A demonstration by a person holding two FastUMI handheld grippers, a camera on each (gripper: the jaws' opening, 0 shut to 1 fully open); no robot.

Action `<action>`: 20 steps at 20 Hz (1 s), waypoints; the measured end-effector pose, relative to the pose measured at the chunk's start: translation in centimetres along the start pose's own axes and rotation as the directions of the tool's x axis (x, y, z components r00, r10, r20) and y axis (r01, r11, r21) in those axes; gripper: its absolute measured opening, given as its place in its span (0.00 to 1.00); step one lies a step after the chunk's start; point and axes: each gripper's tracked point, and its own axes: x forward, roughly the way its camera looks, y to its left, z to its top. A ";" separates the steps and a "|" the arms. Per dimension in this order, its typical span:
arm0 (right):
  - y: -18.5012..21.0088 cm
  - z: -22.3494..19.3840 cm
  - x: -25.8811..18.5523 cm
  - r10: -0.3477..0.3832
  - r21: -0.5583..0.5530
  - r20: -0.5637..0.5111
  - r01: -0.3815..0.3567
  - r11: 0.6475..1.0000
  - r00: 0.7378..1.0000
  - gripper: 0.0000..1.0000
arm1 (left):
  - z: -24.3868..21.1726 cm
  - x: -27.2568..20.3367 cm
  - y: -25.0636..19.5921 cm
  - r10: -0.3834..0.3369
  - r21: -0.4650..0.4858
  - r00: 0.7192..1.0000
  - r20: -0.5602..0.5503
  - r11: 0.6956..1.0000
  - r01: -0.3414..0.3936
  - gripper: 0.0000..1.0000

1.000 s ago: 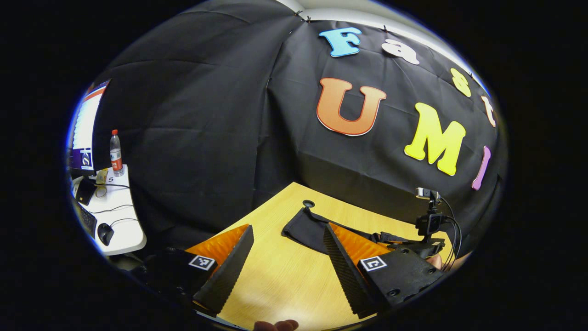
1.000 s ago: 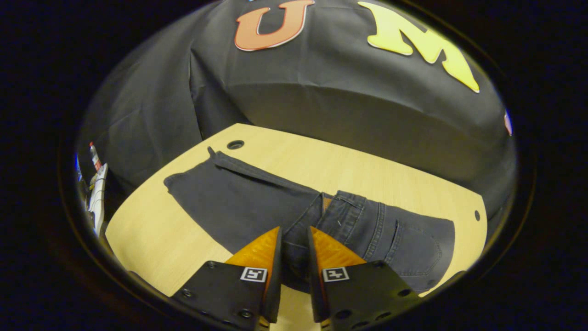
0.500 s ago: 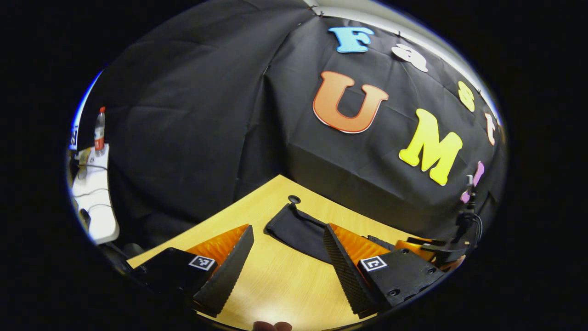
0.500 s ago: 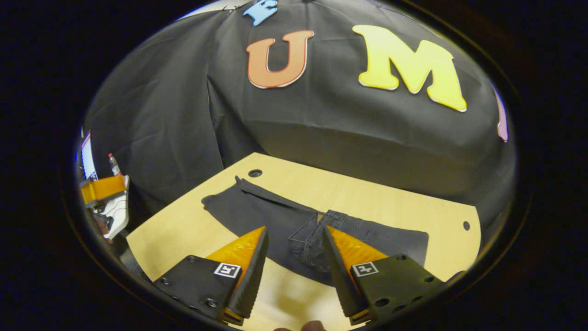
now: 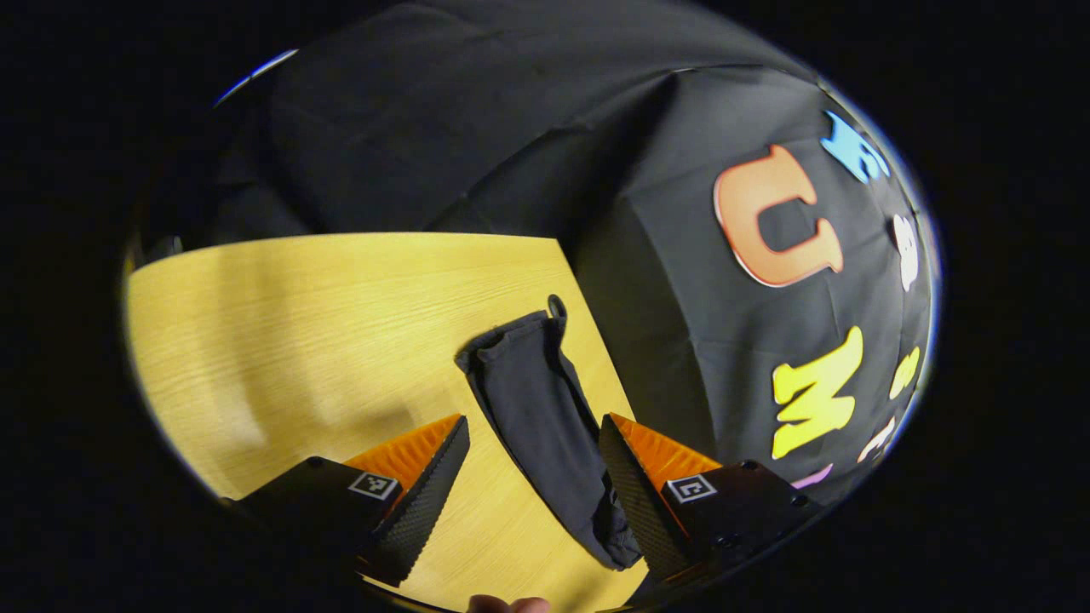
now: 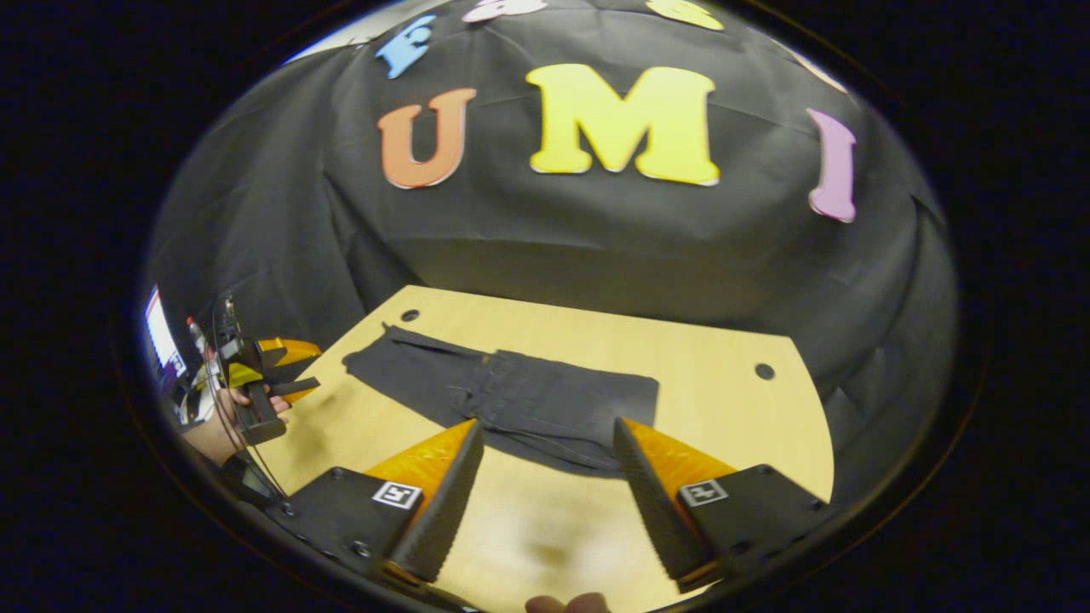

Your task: Grasp the waist and the cuffs of the jeans and fold them to make the two legs overlap; first hold the waist and fold one-third of the jeans toward the cuffs, then hold the cuffs and fold the remaining one-third in the same direction to finish folding.

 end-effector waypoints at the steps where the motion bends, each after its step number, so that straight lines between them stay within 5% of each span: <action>1: -1.6 -0.1 -0.6 -0.034 0.025 0.003 0.034 0.999 0.999 0.91 | 0.1 0.9 0.5 0.009 -0.032 1.000 -0.010 0.999 -0.009 0.99; 2: -3.0 -0.4 -1.5 -0.060 0.046 0.000 0.060 0.997 0.998 0.98 | 0.4 1.8 0.9 0.012 -0.073 1.000 -0.017 0.997 -0.013 0.99; 7: -4.7 -1.3 -3.4 -0.104 0.083 -0.006 0.104 0.991 0.995 0.98 | 1.8 4.3 2.7 0.061 -0.240 0.998 -0.034 0.968 -0.067 0.98; 14: -5.3 -1.7 -3.5 -0.113 0.124 -0.015 0.114 0.986 0.993 0.98 | 1.8 7.6 1.9 0.078 -0.175 0.997 -0.027 0.981 -0.082 0.97; 17: -5.9 -2.5 -3.6 -0.134 0.153 -0.031 0.138 0.979 0.990 0.98 | 2.6 8.5 1.7 0.044 -0.219 0.999 -0.001 0.975 -0.043 0.95; 18: -6.0 -2.9 -3.7 -0.138 0.165 -0.041 0.143 0.976 0.990 0.98 | 2.1 8.8 2.5 0.063 -0.229 0.998 -0.012 0.971 -0.064 0.92; 20: -6.6 -3.9 -3.7 -0.152 0.186 -0.062 0.161 0.969 0.986 0.98 | 2.1 9.5 2.7 0.035 -0.289 0.999 -0.008 0.957 -0.036 0.45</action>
